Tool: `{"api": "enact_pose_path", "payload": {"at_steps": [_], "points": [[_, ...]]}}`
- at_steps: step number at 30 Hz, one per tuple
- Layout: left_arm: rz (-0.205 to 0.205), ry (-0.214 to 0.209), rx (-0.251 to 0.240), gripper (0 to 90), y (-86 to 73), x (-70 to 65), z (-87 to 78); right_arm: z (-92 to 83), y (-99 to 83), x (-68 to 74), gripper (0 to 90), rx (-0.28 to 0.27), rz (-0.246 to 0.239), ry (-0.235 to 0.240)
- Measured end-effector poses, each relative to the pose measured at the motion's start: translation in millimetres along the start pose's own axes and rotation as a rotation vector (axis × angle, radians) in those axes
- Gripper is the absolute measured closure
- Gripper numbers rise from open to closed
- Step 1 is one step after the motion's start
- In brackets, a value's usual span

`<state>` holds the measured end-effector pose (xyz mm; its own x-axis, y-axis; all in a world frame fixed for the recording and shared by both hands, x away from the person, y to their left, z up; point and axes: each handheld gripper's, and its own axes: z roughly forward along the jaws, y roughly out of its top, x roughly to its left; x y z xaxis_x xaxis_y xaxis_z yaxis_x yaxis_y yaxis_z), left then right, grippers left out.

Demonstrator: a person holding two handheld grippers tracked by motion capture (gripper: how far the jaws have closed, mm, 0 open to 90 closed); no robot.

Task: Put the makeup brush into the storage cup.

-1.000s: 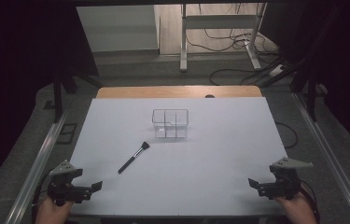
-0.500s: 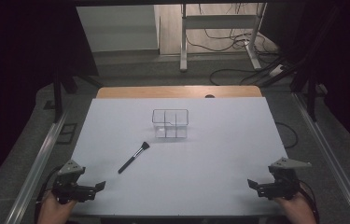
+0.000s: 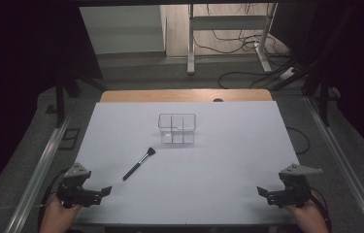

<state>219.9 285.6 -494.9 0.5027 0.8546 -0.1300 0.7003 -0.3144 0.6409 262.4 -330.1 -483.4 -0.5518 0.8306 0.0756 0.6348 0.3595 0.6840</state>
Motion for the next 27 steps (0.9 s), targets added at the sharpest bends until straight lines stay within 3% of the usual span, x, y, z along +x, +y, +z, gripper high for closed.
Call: {"api": "enact_pose_path", "payload": {"at_steps": [7, 27], "points": [[0.021, -0.008, 0.011, 1.3, 10.2, -1.2, 2.8, 0.6, 0.0, -0.1, 0.0, 0.005, 0.0, -0.005], [0.11, 0.005, 0.116, 0.8, 34.1, -0.3, 10.6, 0.1, 1.8, 1.4, 0.0, -0.014, -0.013, -0.01]]}}
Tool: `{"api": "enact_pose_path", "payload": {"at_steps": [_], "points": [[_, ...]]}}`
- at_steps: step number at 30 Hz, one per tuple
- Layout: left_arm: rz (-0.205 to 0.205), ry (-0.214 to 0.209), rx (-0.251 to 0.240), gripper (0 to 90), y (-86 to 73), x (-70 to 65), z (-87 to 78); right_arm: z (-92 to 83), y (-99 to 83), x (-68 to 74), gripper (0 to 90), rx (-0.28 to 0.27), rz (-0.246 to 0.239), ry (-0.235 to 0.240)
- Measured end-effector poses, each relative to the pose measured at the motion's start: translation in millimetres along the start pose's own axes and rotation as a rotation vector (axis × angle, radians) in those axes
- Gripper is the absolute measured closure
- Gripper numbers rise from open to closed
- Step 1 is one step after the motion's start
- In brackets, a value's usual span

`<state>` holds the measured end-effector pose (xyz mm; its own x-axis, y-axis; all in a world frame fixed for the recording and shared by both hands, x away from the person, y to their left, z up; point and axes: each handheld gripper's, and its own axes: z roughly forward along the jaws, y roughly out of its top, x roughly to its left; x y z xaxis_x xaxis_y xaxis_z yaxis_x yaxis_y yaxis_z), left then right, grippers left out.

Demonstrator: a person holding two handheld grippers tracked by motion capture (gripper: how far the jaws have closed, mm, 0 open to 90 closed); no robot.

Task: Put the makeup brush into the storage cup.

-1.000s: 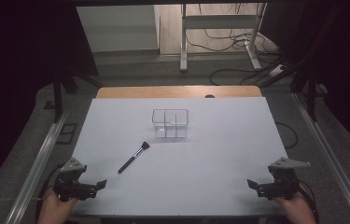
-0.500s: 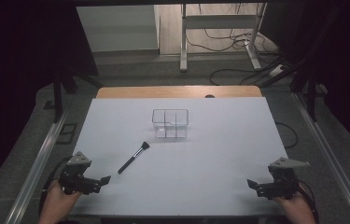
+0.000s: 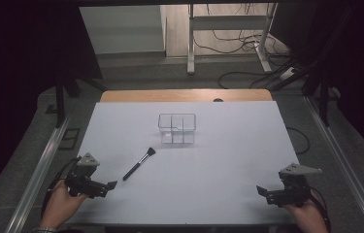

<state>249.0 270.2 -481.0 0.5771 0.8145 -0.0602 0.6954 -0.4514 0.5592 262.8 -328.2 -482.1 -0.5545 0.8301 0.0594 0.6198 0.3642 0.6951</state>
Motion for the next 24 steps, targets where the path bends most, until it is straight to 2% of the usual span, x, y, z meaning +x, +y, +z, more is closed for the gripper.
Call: {"api": "enact_pose_path", "payload": {"at_steps": [9, 17, 24], "points": [[0.016, 0.002, 0.028, 0.8, 10.4, 5.0, 3.3, -0.8, 0.7, 0.3, 0.0, -0.008, 0.002, 0.001], [0.023, -0.003, 0.041, 0.9, 19.4, 9.1, 4.9, -2.3, 1.7, 0.0, 0.0, -0.036, 0.013, 0.003], [0.048, -0.01, 0.063, 0.7, 29.2, 9.8, 9.6, -0.8, 1.3, 0.0, 0.0, -0.02, 0.009, -0.002]]}}
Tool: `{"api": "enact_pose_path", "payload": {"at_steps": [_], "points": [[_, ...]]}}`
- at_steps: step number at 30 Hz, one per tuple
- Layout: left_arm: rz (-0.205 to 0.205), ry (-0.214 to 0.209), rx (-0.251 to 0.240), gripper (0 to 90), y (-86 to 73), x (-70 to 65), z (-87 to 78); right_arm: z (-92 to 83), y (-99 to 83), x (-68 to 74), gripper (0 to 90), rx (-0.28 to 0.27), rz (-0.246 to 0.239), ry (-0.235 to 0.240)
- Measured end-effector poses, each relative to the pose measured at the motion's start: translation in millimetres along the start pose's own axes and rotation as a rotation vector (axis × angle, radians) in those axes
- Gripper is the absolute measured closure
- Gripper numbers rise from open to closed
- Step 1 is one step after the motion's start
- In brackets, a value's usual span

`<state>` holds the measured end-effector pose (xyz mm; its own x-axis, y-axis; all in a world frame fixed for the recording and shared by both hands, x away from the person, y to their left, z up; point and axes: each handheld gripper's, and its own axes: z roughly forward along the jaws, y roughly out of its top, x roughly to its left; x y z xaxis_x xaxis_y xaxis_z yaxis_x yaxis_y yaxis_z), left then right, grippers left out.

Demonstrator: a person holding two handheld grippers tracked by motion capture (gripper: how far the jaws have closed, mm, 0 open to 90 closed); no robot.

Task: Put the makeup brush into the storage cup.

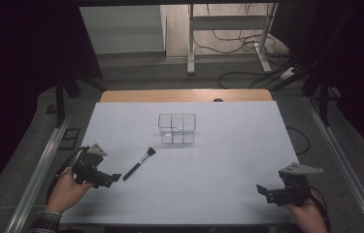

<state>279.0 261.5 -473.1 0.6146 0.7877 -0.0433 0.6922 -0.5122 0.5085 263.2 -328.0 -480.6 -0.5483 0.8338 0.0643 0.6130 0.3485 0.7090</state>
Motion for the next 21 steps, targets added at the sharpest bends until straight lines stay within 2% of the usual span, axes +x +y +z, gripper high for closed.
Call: {"api": "enact_pose_path", "payload": {"at_steps": [21], "points": [[0.028, -0.019, 0.03, 0.0, 21.5, 1.0, 14.9, 2.3, -0.4, 0.8, 0.0, 0.019, -0.005, 0.006]]}}
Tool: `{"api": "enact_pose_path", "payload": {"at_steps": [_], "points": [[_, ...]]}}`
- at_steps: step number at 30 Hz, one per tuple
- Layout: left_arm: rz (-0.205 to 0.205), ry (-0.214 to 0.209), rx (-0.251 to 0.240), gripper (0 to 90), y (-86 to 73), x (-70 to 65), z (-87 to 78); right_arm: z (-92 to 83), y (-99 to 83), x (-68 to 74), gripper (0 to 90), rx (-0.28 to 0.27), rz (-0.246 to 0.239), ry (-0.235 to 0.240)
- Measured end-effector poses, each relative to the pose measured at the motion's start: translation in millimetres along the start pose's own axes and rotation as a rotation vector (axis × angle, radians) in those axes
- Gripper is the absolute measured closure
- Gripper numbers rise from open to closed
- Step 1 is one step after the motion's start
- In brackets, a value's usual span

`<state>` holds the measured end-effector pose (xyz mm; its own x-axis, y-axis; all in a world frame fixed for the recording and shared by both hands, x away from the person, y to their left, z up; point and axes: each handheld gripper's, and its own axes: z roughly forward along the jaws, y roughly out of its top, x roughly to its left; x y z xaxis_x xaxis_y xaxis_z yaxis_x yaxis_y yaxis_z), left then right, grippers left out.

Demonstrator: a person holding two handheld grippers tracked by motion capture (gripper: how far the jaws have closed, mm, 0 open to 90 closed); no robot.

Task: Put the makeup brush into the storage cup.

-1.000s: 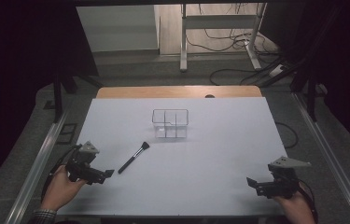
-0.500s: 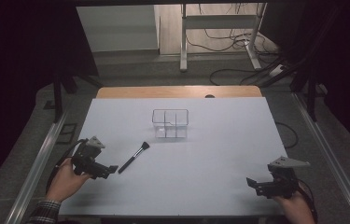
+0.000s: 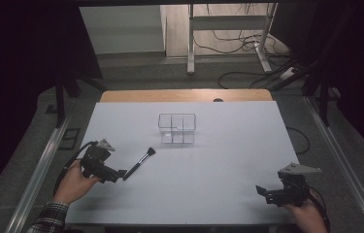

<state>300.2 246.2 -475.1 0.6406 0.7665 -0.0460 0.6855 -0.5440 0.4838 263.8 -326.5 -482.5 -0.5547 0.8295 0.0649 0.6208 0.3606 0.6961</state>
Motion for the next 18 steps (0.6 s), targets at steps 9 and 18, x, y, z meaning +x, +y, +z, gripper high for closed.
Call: {"api": "enact_pose_path", "payload": {"at_steps": [9, 18], "points": [[0.011, 0.006, 0.01, 0.0, 11.0, -1.4, 5.7, 0.7, -0.2, 0.3, 0.0, 0.007, -0.002, 0.004], [0.022, 0.002, 0.024, 0.0, 21.0, -3.0, 14.5, 1.4, -0.3, 0.3, 0.0, 0.013, -0.011, 0.007]]}}
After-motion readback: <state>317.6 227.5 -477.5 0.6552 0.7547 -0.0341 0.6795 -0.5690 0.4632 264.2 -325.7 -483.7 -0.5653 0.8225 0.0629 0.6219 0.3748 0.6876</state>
